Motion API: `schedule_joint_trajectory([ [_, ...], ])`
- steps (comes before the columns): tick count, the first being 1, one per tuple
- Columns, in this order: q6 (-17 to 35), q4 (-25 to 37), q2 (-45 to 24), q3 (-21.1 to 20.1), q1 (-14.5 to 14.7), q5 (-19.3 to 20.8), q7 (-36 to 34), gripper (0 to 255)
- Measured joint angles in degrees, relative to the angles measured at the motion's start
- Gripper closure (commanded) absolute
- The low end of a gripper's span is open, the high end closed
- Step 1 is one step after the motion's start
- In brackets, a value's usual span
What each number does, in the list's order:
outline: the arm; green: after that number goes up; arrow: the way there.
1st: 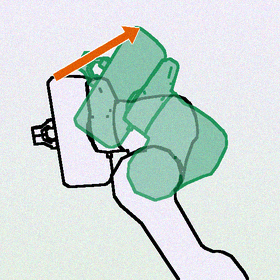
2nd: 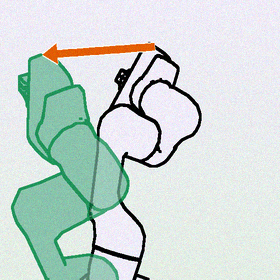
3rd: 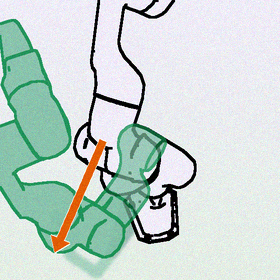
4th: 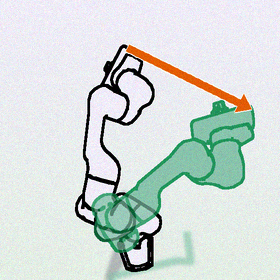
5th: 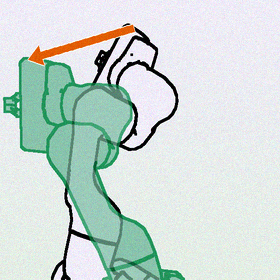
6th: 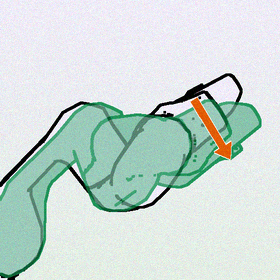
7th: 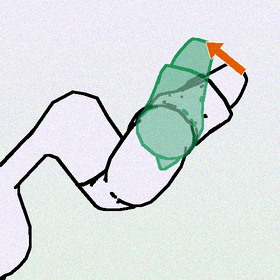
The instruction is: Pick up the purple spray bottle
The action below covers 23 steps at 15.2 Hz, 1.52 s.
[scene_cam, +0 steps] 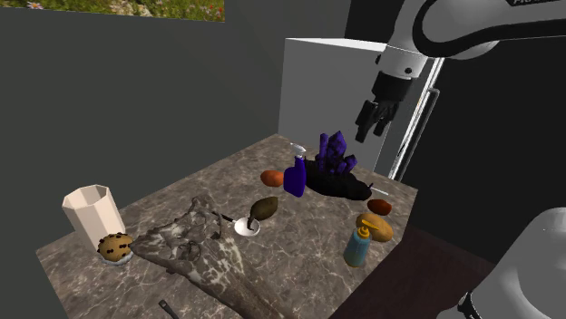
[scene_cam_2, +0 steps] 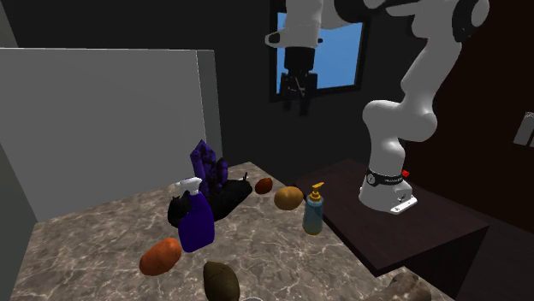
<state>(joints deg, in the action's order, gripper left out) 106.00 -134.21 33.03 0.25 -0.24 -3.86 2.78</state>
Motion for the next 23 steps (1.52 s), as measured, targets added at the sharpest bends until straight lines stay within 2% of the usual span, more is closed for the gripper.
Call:
schedule_joint_trajectory([
  [5, 6.72, 3.59, -10.45, 0.99, -0.21, -0.09, 1.62, 0],
  [12, 13.6, 12.26, -26.14, 2.06, -0.45, -0.97, 3.78, 0],
  [15, 15.34, 16.64, -32.37, 2.56, -0.78, -1.53, 5.03, 0],
  [23, 16.78, 33.18, -50.65, 2.91, -1.8, -3.19, 7.12, 0],
])
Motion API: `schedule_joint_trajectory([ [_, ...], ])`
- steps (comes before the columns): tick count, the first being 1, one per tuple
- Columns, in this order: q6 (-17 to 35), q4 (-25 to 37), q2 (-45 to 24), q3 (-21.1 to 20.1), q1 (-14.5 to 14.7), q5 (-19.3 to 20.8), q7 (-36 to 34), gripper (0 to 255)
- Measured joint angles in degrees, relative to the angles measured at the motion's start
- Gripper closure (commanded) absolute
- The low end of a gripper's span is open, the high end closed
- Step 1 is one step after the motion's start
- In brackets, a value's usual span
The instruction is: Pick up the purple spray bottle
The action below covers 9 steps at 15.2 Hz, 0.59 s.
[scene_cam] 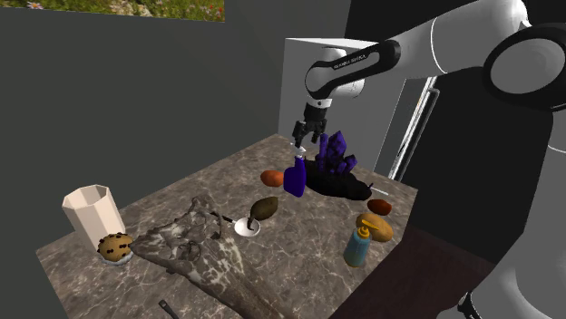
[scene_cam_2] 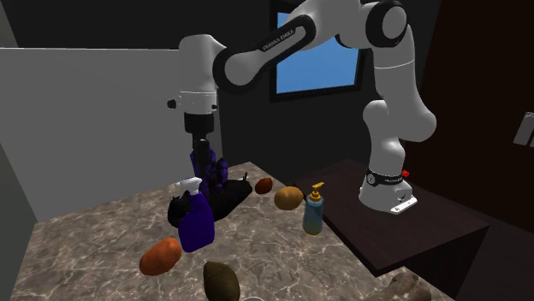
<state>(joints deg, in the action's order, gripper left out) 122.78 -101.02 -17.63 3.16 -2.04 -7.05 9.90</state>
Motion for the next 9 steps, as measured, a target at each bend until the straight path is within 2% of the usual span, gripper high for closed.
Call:
schedule_joint_trajectory([
  [2, 0.46, 1.34, -1.85, -0.04, -0.11, -0.17, 0.2, 0],
  [8, 4.26, -0.28, -4.04, -0.19, -0.16, -0.59, 0.71, 0],
  [9, 4.42, -0.33, -4.18, -0.2, -0.17, -0.61, 0.74, 255],
])
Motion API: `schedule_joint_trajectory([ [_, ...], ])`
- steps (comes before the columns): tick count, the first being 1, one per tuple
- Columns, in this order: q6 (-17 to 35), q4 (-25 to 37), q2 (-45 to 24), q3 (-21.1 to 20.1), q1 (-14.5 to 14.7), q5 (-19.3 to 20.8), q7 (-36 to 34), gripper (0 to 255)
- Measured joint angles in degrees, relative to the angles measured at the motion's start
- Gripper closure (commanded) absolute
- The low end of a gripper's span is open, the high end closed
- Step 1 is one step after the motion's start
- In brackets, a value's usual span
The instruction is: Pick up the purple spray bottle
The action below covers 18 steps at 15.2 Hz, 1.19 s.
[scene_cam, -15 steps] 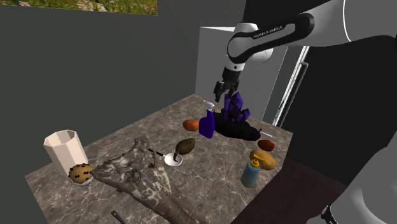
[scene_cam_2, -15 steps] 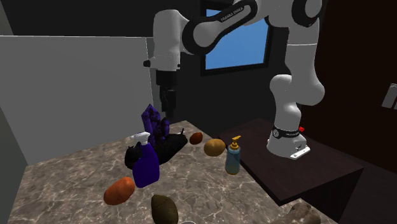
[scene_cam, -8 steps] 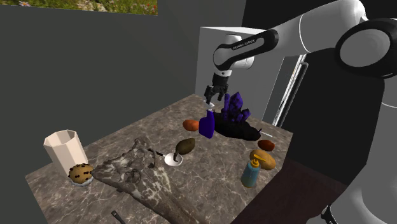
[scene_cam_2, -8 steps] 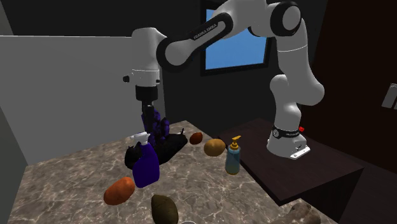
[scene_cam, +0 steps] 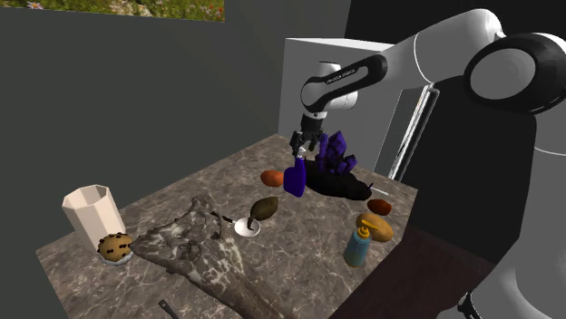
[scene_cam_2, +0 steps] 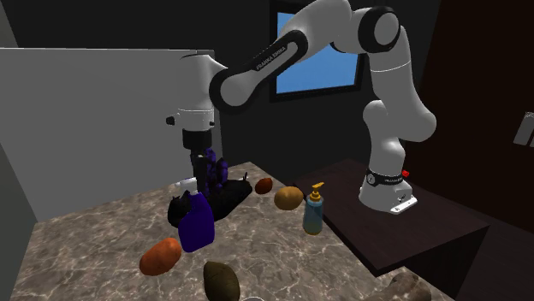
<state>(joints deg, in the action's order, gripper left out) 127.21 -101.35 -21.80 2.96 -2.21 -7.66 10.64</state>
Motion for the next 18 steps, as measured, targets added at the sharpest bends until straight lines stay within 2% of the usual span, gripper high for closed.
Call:
schedule_joint_trajectory([
  [10, 0.22, -0.1, -0.05, -0.02, -0.01, -0.04, 0.06, 255],
  [18, -4.0, 1.92, 2.14, 0.16, 0.02, 0.4, -0.48, 255],
])
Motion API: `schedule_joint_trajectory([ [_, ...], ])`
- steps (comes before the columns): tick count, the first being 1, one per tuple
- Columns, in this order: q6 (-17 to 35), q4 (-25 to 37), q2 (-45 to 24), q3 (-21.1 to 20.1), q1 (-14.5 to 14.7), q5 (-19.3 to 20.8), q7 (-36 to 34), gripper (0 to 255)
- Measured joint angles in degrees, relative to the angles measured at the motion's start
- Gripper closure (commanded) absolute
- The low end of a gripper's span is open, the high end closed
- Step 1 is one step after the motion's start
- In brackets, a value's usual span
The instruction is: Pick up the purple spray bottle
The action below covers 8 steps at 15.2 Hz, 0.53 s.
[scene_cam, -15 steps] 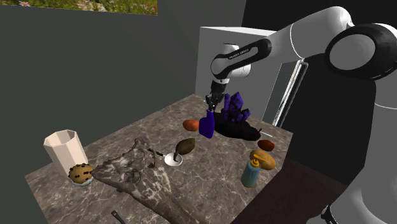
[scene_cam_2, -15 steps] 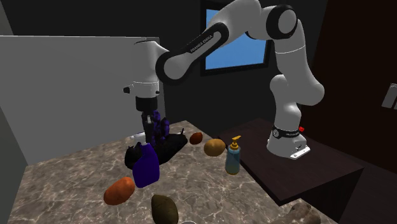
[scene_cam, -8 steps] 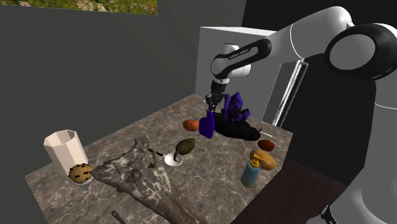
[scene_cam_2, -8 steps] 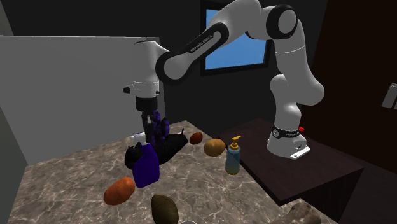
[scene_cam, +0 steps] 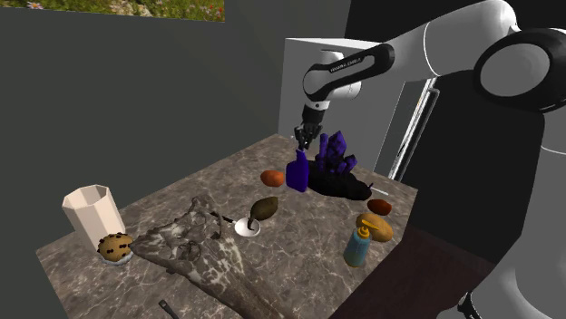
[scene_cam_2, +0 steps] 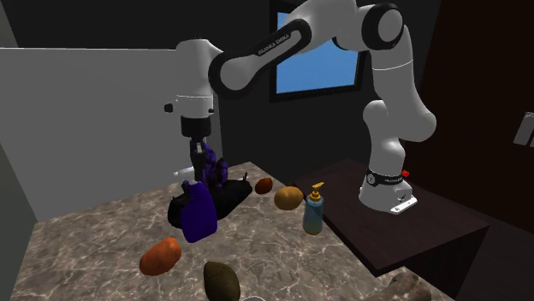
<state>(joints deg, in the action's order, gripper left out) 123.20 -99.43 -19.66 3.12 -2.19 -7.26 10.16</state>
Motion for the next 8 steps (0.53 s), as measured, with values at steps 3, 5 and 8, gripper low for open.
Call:
schedule_joint_trajectory([
  [3, -2.19, 1.65, 0.56, 0.07, -0.02, 0.18, -0.23, 255],
  [5, -3.46, 2.22, 1.28, 0.08, 0.08, 0.33, -0.53, 255],
  [8, -5.3, 3.46, 1.86, 0.15, -0.01, 0.43, -0.6, 255],
])
